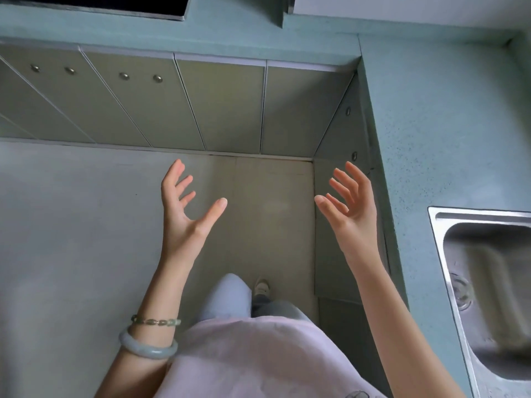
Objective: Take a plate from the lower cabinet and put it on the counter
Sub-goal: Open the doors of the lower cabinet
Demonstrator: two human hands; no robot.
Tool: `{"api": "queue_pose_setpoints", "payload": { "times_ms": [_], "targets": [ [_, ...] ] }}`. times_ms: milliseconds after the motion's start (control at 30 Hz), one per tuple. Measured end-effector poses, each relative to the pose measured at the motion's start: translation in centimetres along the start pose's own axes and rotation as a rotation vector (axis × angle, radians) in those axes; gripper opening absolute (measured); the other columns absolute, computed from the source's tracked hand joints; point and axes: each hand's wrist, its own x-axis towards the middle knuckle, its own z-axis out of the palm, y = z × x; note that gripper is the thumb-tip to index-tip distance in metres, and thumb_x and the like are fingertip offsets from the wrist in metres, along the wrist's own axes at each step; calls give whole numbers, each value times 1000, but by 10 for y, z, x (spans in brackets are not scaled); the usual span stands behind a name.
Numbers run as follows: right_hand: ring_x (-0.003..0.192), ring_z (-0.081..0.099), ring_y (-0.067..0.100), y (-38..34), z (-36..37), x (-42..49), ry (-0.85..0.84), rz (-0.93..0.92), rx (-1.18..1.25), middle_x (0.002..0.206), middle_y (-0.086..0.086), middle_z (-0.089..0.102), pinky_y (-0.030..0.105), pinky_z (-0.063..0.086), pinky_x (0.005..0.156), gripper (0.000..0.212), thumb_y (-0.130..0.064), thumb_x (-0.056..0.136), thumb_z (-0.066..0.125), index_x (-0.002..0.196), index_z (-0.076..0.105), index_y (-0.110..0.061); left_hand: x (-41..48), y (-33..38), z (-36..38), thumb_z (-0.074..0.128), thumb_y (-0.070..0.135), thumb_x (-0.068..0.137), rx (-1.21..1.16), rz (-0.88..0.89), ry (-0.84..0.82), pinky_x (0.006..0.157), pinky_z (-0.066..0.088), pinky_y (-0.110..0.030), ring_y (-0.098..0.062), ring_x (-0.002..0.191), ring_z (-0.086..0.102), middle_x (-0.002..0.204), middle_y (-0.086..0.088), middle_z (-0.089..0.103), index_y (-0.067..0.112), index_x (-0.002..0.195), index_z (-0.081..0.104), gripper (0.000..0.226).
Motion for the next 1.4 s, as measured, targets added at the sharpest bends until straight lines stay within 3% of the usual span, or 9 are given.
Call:
{"api": "queue_pose_setpoints", "payload": {
  "times_ms": [300,567,900,1167,1400],
  "targets": [
    [121,54,6,0,36,104,-20,15,-6,135,-4,52,16,48,92,65,-10,82,72,138,40,-21,104,-21,11,73,28,73,0,-19,25,111,37,-39,-11,134,41,149,4,34,20,144,30,84],
    [120,55,5,-11,89,199,70,37,35,133,-3,53,21,49,94,64,-8,82,71,137,41,-22,233,-32,17,74,27,73,-18,25,-45,111,37,-40,-11,133,42,146,13,35,26,142,32,81],
    [121,54,7,-17,115,294,144,67,47,134,-2,53,26,49,95,63,-9,83,71,136,41,-23,336,-33,48,73,31,73,-11,18,-161,108,38,-32,-9,133,43,150,9,33,27,142,32,81],
    [119,54,5,-11,108,389,94,64,47,132,-5,54,24,50,94,63,-8,83,71,136,41,-24,403,-38,87,74,25,74,20,1,-63,110,37,-37,-8,133,43,148,12,34,30,141,32,79],
    [119,54,5,-5,96,458,1,67,45,132,-5,55,27,49,96,62,-7,82,71,134,43,-26,446,-34,125,73,21,74,34,-2,0,109,37,-34,-9,133,43,147,12,35,21,144,31,82]
  ]
}}
